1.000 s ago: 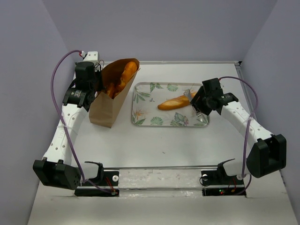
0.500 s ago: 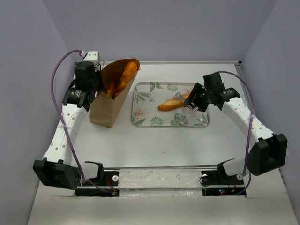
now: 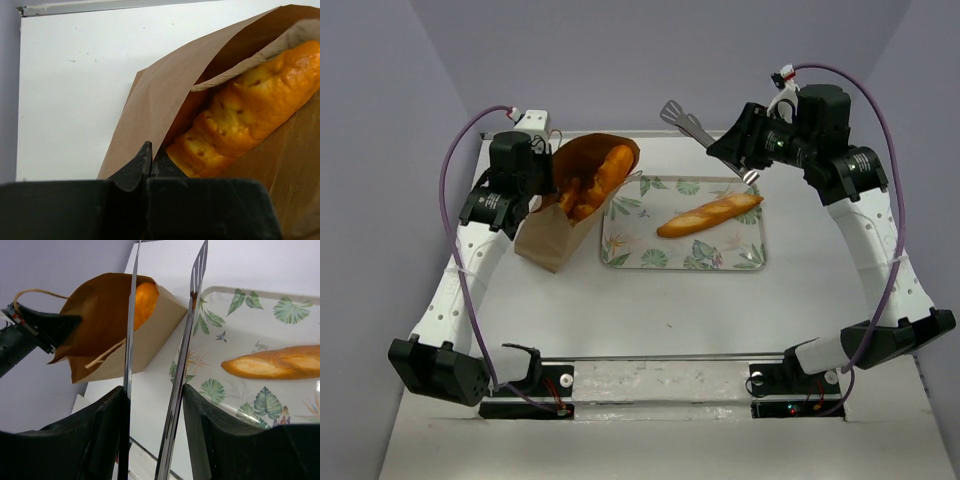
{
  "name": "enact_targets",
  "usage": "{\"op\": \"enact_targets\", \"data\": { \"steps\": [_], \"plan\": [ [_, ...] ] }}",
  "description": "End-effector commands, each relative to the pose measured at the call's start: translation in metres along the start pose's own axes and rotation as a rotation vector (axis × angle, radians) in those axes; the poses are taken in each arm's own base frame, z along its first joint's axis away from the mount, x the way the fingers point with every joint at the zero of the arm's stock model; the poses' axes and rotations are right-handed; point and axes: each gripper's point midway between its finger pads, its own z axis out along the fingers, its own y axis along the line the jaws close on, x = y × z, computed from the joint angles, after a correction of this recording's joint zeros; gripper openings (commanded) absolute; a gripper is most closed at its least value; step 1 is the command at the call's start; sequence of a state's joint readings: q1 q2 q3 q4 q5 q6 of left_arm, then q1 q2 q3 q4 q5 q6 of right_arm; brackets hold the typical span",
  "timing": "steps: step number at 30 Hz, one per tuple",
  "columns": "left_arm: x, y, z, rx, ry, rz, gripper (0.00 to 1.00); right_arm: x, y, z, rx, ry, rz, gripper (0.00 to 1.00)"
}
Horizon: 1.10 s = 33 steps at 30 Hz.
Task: Take the fake bread out of the paper bag
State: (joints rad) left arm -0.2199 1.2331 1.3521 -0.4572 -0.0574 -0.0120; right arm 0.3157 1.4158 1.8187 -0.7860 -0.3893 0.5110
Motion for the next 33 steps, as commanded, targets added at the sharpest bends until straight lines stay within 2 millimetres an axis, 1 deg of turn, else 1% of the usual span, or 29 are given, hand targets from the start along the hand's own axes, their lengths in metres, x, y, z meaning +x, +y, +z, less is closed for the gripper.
{"op": "enact_targets", "data": {
  "steps": [1,3,4,5,7,9,12,13,14,15,17,18,19,20,22,26,27,29,30,32,33],
  "plan": [
    [-0.021,-0.014,-0.003,0.029,-0.083,0.015,0.0,-0.004,0.026,-0.007,-0.122,0.021,-0.097,0.54],
    [-0.02,-0.022,0.0,0.024,-0.079,0.03,0.0,-0.004,0.033,-0.006,-0.143,0.04,-0.131,0.54],
    [-0.021,-0.02,0.0,-0.003,-0.082,0.066,0.0,-0.007,0.044,-0.008,-0.174,0.042,-0.15,0.53],
    [-0.022,-0.025,0.0,0.009,-0.087,0.071,0.0,-0.009,0.046,-0.011,-0.176,0.038,-0.156,0.53],
    [-0.028,-0.026,-0.002,-0.028,-0.106,0.091,0.0,0.005,0.052,-0.004,-0.19,0.084,-0.157,0.53],
    [-0.032,-0.026,-0.002,-0.048,-0.114,0.097,0.0,0.017,0.053,0.001,-0.192,0.117,-0.162,0.53],
    [-0.032,-0.034,-0.003,-0.034,-0.113,0.103,0.0,0.037,0.051,0.007,-0.161,0.166,-0.154,0.52],
    [-0.031,-0.037,-0.003,-0.025,-0.111,0.104,0.0,0.038,0.05,0.004,-0.156,0.163,-0.151,0.52],
    [-0.029,-0.042,-0.003,-0.012,-0.107,0.105,0.0,0.048,0.049,0.005,-0.155,0.185,-0.146,0.52],
    [-0.027,-0.045,-0.002,-0.007,-0.101,0.105,0.0,0.047,0.051,-0.003,-0.157,0.171,-0.144,0.52],
    [-0.025,-0.048,0.001,-0.001,-0.094,0.098,0.0,0.05,0.046,-0.006,-0.13,0.168,-0.137,0.52],
    [-0.023,-0.049,0.003,-0.002,-0.087,0.097,0.0,0.057,0.044,-0.008,-0.119,0.188,-0.133,0.52],
    [-0.024,-0.051,0.004,0.001,-0.088,0.096,0.0,0.058,0.045,-0.013,-0.117,0.181,-0.133,0.53],
    [-0.024,-0.052,0.005,0.003,-0.087,0.097,0.0,0.06,0.043,-0.013,-0.112,0.185,-0.127,0.52],
    [-0.026,-0.058,0.005,0.022,-0.09,0.097,0.0,0.067,0.038,-0.008,-0.105,0.198,-0.103,0.52],
    [-0.025,-0.07,0.004,0.058,-0.088,0.106,0.0,0.066,0.041,0.001,-0.119,0.184,-0.088,0.52],
    [-0.023,-0.072,0.004,0.062,-0.085,0.109,0.0,0.065,0.04,0.007,-0.12,0.185,-0.084,0.52],
    [-0.019,-0.074,0.005,0.064,-0.077,0.116,0.0,0.068,0.049,0.01,-0.143,0.203,-0.085,0.52],
    [-0.018,-0.074,0.006,0.063,-0.075,0.115,0.0,0.069,0.047,0.015,-0.133,0.215,-0.084,0.51],
    [-0.014,-0.075,0.007,0.066,-0.067,0.118,0.0,0.071,0.052,0.017,-0.135,0.223,-0.098,0.51],
    [-0.014,-0.076,0.007,0.068,-0.068,0.12,0.0,0.075,0.048,0.02,-0.115,0.239,-0.088,0.52]
  ]
}}
